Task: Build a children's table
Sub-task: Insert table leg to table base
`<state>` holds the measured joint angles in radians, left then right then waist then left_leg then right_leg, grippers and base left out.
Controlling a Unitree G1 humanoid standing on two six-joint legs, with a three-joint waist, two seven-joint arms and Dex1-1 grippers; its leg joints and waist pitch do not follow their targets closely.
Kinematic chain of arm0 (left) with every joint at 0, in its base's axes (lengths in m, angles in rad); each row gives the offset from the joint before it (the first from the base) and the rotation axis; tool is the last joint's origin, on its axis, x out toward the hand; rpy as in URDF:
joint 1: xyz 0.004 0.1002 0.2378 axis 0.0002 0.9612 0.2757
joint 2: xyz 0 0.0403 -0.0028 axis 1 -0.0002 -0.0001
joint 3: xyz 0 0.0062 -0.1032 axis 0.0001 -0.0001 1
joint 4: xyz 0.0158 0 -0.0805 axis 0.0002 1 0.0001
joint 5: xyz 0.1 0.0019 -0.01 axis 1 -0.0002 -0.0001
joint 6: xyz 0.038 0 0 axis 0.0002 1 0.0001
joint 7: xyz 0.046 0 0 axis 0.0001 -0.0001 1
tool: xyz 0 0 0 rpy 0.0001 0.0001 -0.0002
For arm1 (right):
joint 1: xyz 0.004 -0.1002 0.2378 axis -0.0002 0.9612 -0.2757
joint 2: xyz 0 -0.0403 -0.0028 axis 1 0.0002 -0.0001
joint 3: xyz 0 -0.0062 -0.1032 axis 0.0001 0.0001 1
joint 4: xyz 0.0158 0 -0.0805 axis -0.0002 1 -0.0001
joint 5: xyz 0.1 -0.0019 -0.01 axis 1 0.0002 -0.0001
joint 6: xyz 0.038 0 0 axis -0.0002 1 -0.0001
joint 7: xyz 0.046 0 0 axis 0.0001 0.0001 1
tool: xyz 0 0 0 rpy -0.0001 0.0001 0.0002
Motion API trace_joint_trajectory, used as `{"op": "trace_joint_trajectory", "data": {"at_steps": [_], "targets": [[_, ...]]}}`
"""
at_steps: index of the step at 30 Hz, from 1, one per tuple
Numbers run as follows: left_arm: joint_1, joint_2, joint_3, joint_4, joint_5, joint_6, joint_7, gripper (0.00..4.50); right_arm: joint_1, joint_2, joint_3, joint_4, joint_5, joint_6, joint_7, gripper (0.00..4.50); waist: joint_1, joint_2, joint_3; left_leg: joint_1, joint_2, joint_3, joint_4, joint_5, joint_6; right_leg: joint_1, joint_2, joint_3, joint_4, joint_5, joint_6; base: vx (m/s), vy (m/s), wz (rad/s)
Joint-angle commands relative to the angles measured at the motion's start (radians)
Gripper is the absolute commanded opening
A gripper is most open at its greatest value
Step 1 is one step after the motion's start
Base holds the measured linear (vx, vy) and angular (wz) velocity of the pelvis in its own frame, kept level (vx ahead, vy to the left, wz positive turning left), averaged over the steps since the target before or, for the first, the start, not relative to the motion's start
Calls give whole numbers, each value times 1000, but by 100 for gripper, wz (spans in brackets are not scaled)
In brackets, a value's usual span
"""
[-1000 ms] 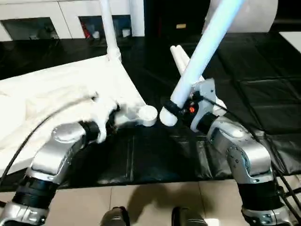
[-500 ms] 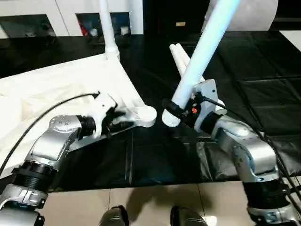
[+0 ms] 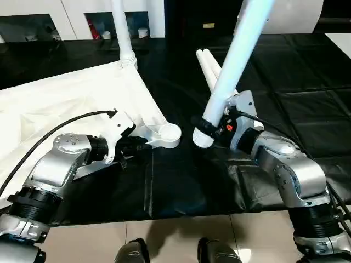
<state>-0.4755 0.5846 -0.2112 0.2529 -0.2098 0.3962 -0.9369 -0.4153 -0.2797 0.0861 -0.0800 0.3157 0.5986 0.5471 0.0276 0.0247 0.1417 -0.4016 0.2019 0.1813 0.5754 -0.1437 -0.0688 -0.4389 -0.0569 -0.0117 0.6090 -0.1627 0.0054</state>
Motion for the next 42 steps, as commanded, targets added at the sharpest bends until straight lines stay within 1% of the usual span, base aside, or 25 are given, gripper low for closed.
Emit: {"op": "trace_joint_trajectory", "data": {"at_steps": [1,4,7,8,9,10,12,13,14,15,16,18,19,23,26,27,29,32,33,34,35,36,39,40,42], "targets": [[21,22,-10,8,30,-1,4,35,4,-2,0,-36,12,-1,9,191,-2,-3,-71,30,9,-2,-66,-269,-24,47,-47,29,-77,-287,-173,0,0,0],[24,29,-19,0,53,-18,6,23,0,4,-4,-40,21,1,11,191,-2,-2,-71,30,9,-2,-67,-279,-24,46,-48,30,-81,-320,-162,0,0,0],[27,45,-37,-19,76,-72,-28,0,-28,7,-2,-29,28,-6,25,191,-5,2,-73,30,10,-4,-69,-280,-30,46,-47,29,-78,-302,-164,0,0,0],[33,64,-63,-18,104,-113,-51,0,-42,10,1,-10,19,-20,27,191,-6,10,-80,32,10,-4,-66,-270,-31,49,-48,29,-73,-274,-173,0,0,0],[36,70,-72,-17,115,-128,-55,0,-45,9,2,-6,16,-25,28,191,-6,9,-80,30,10,-5,-66,-267,-29,49,-48,29,-74,-263,-176,0,0,0],[34,73,-82,-9,127,-158,-64,0,-50,10,2,1,13,-31,28,191,-8,6,-81,28,9,-3,-64,-254,-26,52,-48,30,-72,-237,-182,0,0,0],[34,60,-91,1,123,-204,-89,0,-55,17,-5,2,18,-31,22,191,-8,2,-81,29,9,0,-62,-232,-20,53,-47,30,-69,-200,-194,0,0,0],[31,45,-98,0,111,-249,-123,0,-62,24,-13,0,27,-25,16,191,-6,5,-82,29,9,0,-62,-223,-18,53,-47,30,-67,-188,-201,0,0,0],[29,43,-98,-4,107,-249,-129,0,-63,26,-14,-2,29,-22,16,191,-6,5,-82,29,9,0,-62,-223,-18,53,-47,30,-67,-188,-201,0,0,0],[20,26,-95,-23,78,-235,-152,0,-69,32,-18,-10,43,-11,19,191,-3,6,-81,31,10,1,-62,-221,-17,53,-48,31,-66,-172,-211,0,0,0],[13,17,-90,-30,64,-224,-159,0,-71,32,-18,-14,48,-7,25,191,4,15,-78,35,12,2,-62,-226,-18,47,-48,31,-66,-170,-217,0,0,0],[0,6,-90,-32,56,-217,-162,0,-69,27,-9,-22,51,-3,38,191,12,11,-79,38,14,3,-63,-241,-22,47,-47,31,-66,-172,-221,0,0,0],[-10,0,-98,-29,57,-213,-168,0,-58,21,1,-31,51,1,48,191,17,8,-78,38,14,3,-65,-247,-26,48,-47,31,-66,-184,-216,0,0,0],[-3,-3,-99,-23,70,-219,-159,0,-46,23,8,-37,50,2,50,191,20,7,-75,36,13,1,-67,-270,-37,48,-50,31,-70,-237,-194,0,0,0],[13,-13,-80,-5,102,-222,-110,0,-33,25,21,-43,46,4,46,191,20,5,-75,35,13,1,-68,-271,-38,47,-50,31,-73,-253,-181,0,0,0],[22,-17,-60,-6,81,-194,-107,27,-31,27,26,-42,44,3,46,191,19,4,-74,33,12,0,-68,-270,-38,47,-50,31,-73,-257,-179,0,0,0],[31,-11,-49,-12,70,-177,-111,55,-31,26,30,-39,41,0,48,191,16,3,-72,32,12,-1,-69,-274,-38,47,-51,31,-73,-276,-175,0,0,0],[47,9,-40,-21,67,-176,-120,77,-34,27,34,-30,36,-6,53,191,11,1,-71,30,11,-2,-70,-280,-35,45,-52,31,-76,-297,-170,0,0,0],[55,22,-30,-22,67,-175,-121,89,-39,28,38,-22,33,-9,57,191,8,2,-70,30,11,-2,-71,-283,-34,44,-50,31,-77,-303,-166,0,0,0],[56,23,-29,-22,67,-175,-122,97,-40,28,38,-21,33,-10,58,191,7,-2,-72,30,11,-2,-70,-281,-33,45,-49,31,-77,-300,-165,0,0,0],[58,28,-24,-22,67,-172,-123,101,-43,28,40,-18,32,-11,59,191,5,0,-71,29,10,-3,-71,-280,-32,46,-50,31,-76,-304,-163,0,0,0],[59,30,-21,-22,65,-168,-123,107,-45,28,41,-15,31,-13,60,191,4,-1,-71,28,11,-2,-71,-279,-31,46,-50,30,-76,-305,-163,0,0,0],[64,44,-16,-27,59,-146,-152,109,-57,30,49,2,30,-22,64,191,2,0,-72,31,11,-1,-70,-271,-28,43,-50,31,-76,-298,-170,0,0,0],[64,46,-19,-25,64,-151,-155,81,-59,30,51,5,29,-24,65,191,2,-1,-72,32,12,0,-69,-273,-27,42,-49,32,-77,-299,-171,0,0,0],[64,48,-20,-19,66,-157,-158,70,-61,32,54,10,29,-26,69,191,4,-1,-73,33,12,0,-69,-272,-27,43,-49,32,-76,-292,-173,0,0,0]]}}
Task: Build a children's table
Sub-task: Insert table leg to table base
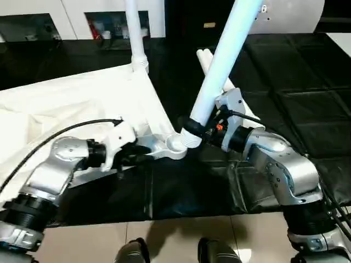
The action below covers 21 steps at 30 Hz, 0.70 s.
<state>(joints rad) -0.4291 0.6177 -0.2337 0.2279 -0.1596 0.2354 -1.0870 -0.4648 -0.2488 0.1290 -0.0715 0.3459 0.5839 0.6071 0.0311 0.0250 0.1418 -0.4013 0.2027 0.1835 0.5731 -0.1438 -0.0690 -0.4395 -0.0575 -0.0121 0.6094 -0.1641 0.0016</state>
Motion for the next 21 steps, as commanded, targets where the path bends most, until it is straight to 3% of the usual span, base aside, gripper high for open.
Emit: {"op": "trace_joint_trajectory", "data": {"at_steps": [1,8,15,20,21], "targets": [[17,14,4,10,15,3,-10,61,-13,2,12,4,-2,-12,10,191,1,-1,-73,31,12,-3,-67,-270,-27,44,-49,32,-75,-286,-170,0,0,0],[20,6,16,3,-17,3,-23,3,-39,5,40,24,1,11,37,191,-1,-3,-74,31,11,-2,-66,-265,-26,45,-50,32,-74,-286,-174,0,0,0],[33,20,-12,10,27,-32,-27,0,-80,-2,106,77,-29,34,86,191,-2,-4,-76,30,11,-2,-66,-251,-22,47,-49,32,-71,-262,-179,0,0,0],[26,17,-35,-4,35,-79,-66,0,-130,-17,159,184,-76,19,124,191,-3,-13,-76,32,13,0,-64,-246,-18,46,-51,33,-71,-270,-181,0,0,0],[24,17,-38,-8,34,-84,-74,0,-137,-19,164,199,-83,12,130,191,-2,-9,-77,34,14,0,-64,-248,-20,44,-51,33,-71,-268,-183,0,0,0]]}}
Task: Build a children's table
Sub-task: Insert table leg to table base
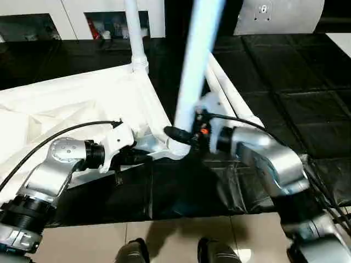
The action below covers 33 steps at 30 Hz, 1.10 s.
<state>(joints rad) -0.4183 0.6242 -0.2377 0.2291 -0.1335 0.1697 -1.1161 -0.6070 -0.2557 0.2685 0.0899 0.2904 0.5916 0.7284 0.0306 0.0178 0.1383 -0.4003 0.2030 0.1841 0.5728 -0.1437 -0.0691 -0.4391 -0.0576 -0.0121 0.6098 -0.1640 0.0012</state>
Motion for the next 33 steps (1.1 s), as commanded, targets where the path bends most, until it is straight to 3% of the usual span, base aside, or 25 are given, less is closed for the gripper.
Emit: {"op": "trace_joint_trajectory", "data": {"at_steps": [1,2,3,13,18,20,21,22,24,25,30,32,33], "targets": [[11,10,-37,-15,7,-23,-52,0,-2,-12,25,51,-27,4,15,191,-1,-3,-74,32,13,0,-63,-245,-21,45,-50,33,-70,-260,-183,0,0,0],[9,9,-41,-24,3,-25,-62,0,-8,-12,23,63,-27,1,19,191,-2,-10,-75,32,13,1,-63,-239,-18,47,-50,34,-70,-251,-184,0,0,0],[8,9,-44,-30,1,-28,-69,0,-13,-12,22,71,-26,-1,23,191,1,-5,-75,34,14,1,-63,-233,-16,44,-51,34,-70,-240,-188,0,0,0],[-18,-21,-41,-38,6,-37,-63,0,0,-34,31,102,-22,1,85,190,7,-10,-80,35,15,2,-61,-232,-17,49,-49,33,-66,-209,-201,0,0,0],[-23,-38,-20,-33,-7,-28,-37,0,51,-13,-27,117,17,-15,84,190,15,-6,-82,34,14,2,-60,-240,-18,50,-50,33,-66,-198,-207,0,0,0],[-20,-43,-11,-32,-16,-16,-34,0,86,2,-59,127,38,-26,73,190,18,8,-81,35,15,0,-61,-244,-21,49,-50,32,-65,-189,-211,0,0,0],[-19,-44,-8,-32,-18,-14,-35,0,100,7,-69,129,44,-30,68,190,18,1,-82,35,14,1,-60,-254,-22,50,-50,32,-67,-190,-213,0,0,0],[-16,-45,-5,-32,-20,-9,-35,0,114,11,-75,128,47,-37,64,190,20,6,-83,35,14,-1,-61,-252,-23,52,-50,31,-64,-184,-216,0,0,0],[-16,-46,-3,-27,-18,-6,-38,0,147,14,-85,125,51,-50,59,190,19,4,-82,35,14,-1,-62,-255,-24,51,-48,29,-65,-182,-218,0,0,0],[-16,-48,-3,-23,-16,-5,-40,0,171,14,-89,122,50,-62,58,190,20,7,-80,35,14,0,-63,-266,-24,50,-49,30,-69,-194,-215,0,0,0],[-16,-47,-2,-17,-11,-6,-47,0,226,-3,-77,89,30,-75,63,190,21,8,-79,35,14,-3,-66,-289,-25,50,-49,29,-73,-241,-200,0,0,0],[-17,-46,-3,-15,-8,-7,-50,0,234,-18,-56,78,11,-87,69,190,21,9,-75,35,13,-3,-67,-307,-26,47,-51,30,-77,-279,-192,0,0,0],[-21,-46,-4,-11,-6,-8,-52,0,235,-47,-15,71,-29,-115,82,190,20,9,-74,36,14,-3,-69,-320,-29,45,-51,31,-80,-309,-183,0,0,0]]}}
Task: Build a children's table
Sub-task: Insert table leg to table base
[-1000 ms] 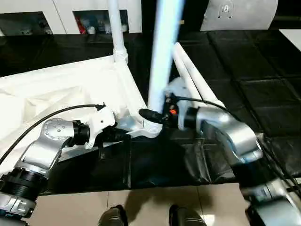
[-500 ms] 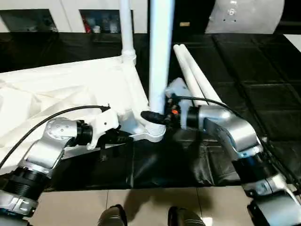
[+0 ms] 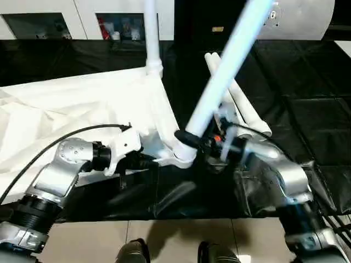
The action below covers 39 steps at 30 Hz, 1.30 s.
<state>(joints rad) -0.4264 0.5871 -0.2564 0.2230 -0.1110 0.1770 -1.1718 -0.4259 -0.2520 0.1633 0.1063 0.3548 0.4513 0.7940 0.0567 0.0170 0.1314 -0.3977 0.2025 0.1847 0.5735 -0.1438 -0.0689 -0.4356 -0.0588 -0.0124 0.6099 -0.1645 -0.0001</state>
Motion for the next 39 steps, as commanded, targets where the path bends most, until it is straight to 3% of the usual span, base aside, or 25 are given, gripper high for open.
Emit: {"op": "trace_joint_trajectory", "data": {"at_steps": [1,7,10,13,19,24,25,27,28,29,31,34,36,37,39], "targets": [[-13,-9,13,-5,-27,-16,3,0,54,-56,98,53,-100,20,21,190,-6,9,-66,35,15,-5,-70,-329,-35,40,-49,30,-82,-327,-172,0,0,0],[-15,-4,4,-7,-9,-25,-10,0,36,-83,150,63,-151,-8,50,190,-9,6,-59,34,15,-7,-74,-352,-31,36,-49,32,-84,-360,-162,0,0,0],[-27,5,-1,-1,-3,-34,-27,0,12,-107,206,83,-166,-6,112,190,-12,-1,-50,35,16,-7,-76,-375,-30,30,-50,34,-91,-405,-146,0,0,0],[-48,11,-10,5,1,-41,-50,0,-2,-121,248,114,-174,-7,161,190,-12,-1,-46,38,17,-8,-78,-379,-26,27,-51,36,-92,-416,-137,0,0,0],[-101,11,-10,31,0,-39,-73,0,6,-107,272,130,-179,-8,186,190,-14,-18,-18,39,18,-12,-91,-430,-30,15,-54,37,-105,-497,-103,0,0,0],[-202,7,5,159,31,-98,-70,0,26,-91,284,109,-167,-1,190,190,-12,-20,-5,48,18,-18,-103,-464,-34,12,-59,36,-119,-554,-78,0,0,0],[-211,7,7,171,33,-102,-68,0,27,-90,285,108,-167,-1,191,190,-12,-19,-2,54,19,-19,-105,-485,-37,7,-59,37,-123,-574,-77,0,0,0],[-246,18,16,212,44,-115,-63,0,27,-82,285,105,-166,0,185,190,-12,-21,0,52,19,-23,-108,-502,-44,11,-65,37,-125,-609,-73,0,0,0],[-256,24,19,225,45,-118,-62,0,26,-77,283,108,-168,-3,182,190,-10,-14,2,49,21,-28,-112,-501,-48,13,-69,36,-121,-601,-81,0,0,0],[-263,32,26,237,44,-117,-59,0,23,-68,279,118,-173,-13,174,190,-11,-16,2,49,21,-27,-113,-501,-47,14,-68,36,-124,-596,-84,0,0,0],[-244,48,34,219,40,-106,-60,0,19,-50,265,133,-172,-20,150,190,-14,-18,3,43,22,-30,-118,-481,-48,21,-70,34,-119,-558,-98,0,0,0],[-196,71,51,165,32,-77,-49,0,8,-15,234,162,-175,-27,91,190,-23,-16,7,42,24,-30,-122,-496,-55,18,-73,36,-119,-550,-121,0,0,0],[-130,87,79,87,42,-20,9,0,-14,19,206,207,-200,-43,6,190,-28,-15,6,33,24,-36,-126,-497,-61,25,-77,33,-115,-570,-119,0,0,0],[-87,90,100,28,47,31,52,0,-25,37,191,229,-211,-47,-40,190,-35,-15,7,31,22,-39,-127,-503,-62,23,-75,31,-119,-600,-106,0,0,0],[-11,81,138,-82,44,118,125,0,-43,68,166,258,-229,-54,-99,190,-47,-17,3,26,23,-40,-126,-491,-65,24,-74,32,-113,-586,-114,0,0,0]]}}
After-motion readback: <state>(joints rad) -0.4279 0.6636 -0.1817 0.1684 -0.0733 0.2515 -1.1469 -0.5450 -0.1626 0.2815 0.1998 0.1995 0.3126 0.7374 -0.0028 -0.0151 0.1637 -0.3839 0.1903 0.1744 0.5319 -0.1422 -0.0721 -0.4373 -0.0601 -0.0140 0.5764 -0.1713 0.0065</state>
